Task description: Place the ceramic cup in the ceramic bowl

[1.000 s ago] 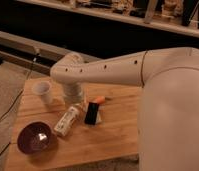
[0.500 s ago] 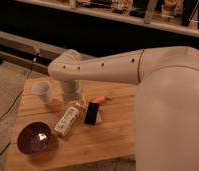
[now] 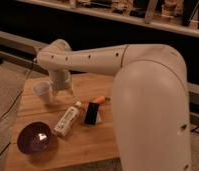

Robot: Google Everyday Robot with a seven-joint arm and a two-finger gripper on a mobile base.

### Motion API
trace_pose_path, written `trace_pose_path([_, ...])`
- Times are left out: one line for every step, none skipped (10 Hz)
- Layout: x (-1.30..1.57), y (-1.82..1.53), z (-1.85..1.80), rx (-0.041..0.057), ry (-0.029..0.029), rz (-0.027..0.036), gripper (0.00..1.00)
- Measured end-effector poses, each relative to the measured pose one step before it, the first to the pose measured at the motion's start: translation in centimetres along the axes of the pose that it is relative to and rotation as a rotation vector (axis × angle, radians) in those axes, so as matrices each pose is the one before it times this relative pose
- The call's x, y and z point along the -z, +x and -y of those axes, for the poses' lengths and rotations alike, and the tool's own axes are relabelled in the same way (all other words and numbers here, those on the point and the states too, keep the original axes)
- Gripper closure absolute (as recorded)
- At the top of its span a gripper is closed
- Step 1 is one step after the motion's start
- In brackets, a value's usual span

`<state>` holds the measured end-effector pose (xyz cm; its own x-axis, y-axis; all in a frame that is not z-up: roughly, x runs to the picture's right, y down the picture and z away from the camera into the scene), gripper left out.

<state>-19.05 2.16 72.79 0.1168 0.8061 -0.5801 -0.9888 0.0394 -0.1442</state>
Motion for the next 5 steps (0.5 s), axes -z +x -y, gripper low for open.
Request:
trace_pose_path([0.143, -1.122, -0.618, 0.00290, -0.00356, 0.01229, 0.35])
trace_pose_path([0.055, -1.200, -0.681, 0.00279, -0.00418, 0.01226, 0.35])
trace_pose_path([-0.051, -1.361, -0.703, 0.00093, -0.00583, 0.01706, 0.35])
trace_pose_path([-0.056, -0.916, -0.375, 0.00021, -0.00035, 0.01266, 0.35])
trace_pose_path([-0.145, -0.719, -0.418, 0.00287, 0.00019, 0.00862, 0.35])
